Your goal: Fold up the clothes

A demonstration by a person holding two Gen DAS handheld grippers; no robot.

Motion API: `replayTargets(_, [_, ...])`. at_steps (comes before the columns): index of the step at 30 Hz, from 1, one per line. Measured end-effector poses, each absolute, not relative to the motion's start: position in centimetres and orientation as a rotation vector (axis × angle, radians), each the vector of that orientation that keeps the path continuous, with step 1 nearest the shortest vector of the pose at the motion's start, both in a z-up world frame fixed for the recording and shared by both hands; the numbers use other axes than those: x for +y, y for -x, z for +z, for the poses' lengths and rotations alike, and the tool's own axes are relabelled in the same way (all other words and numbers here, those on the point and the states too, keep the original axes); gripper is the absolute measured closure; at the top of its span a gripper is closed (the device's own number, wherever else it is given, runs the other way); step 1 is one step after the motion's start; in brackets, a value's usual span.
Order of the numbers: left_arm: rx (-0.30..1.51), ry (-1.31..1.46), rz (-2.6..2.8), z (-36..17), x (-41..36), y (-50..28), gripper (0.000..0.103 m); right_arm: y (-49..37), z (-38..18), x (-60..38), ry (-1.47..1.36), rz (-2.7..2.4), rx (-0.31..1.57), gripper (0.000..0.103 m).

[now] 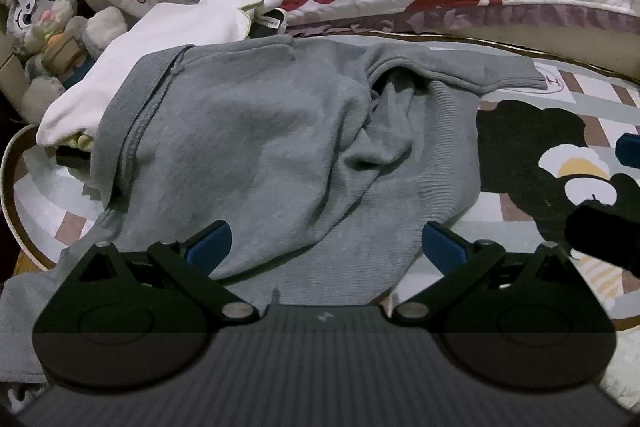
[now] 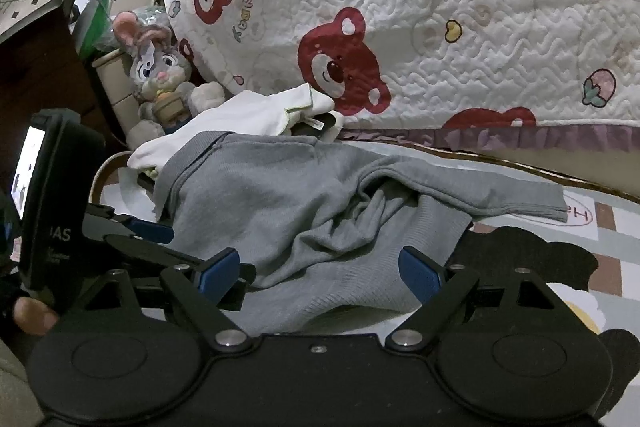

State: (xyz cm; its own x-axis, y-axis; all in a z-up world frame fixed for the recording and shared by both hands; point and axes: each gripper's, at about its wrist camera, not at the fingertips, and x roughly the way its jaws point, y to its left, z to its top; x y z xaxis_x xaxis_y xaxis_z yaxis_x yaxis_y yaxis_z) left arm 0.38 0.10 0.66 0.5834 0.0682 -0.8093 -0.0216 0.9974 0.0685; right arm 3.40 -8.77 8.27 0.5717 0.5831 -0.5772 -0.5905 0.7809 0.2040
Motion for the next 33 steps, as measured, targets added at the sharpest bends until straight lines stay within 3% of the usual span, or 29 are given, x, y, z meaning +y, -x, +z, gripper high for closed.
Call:
replayTargets(9, [0.945,-0.061,0.034,4.2,-0.2,-2.3,0.000,-3.4,8.5,-9.3,-0.002,0.679,0.670,0.013])
replayTargets(33, [1.008,-0.030,-0.063,2.5,1.7,-3.7,0.000,-4.8,7.5,-9.4,-0.064,0.624,0.732,0.013])
